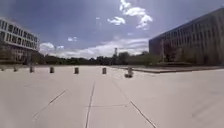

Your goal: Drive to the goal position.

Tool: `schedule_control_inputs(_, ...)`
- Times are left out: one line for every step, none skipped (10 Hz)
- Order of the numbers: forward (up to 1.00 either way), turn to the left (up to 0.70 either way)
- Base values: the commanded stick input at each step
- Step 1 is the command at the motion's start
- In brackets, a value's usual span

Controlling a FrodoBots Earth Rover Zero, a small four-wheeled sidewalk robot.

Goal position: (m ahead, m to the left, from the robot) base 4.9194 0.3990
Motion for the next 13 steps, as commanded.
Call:
schedule_control_inputs(0.7,0.0)
schedule_control_inputs(0.7,0.0)
schedule_control_inputs(0.7,0.0)
schedule_control_inputs(0.7,0.0)
schedule_control_inputs(0.7,0.0)
schedule_control_inputs(0.7,0.0)
schedule_control_inputs(0.7,0.0)
schedule_control_inputs(0.7,0.0)
schedule_control_inputs(0.7,0.0)
schedule_control_inputs(0.7,0.0)
schedule_control_inputs(0.7,0.0)
schedule_control_inputs(0.7,0.0)
schedule_control_inputs(0.7,0.0)
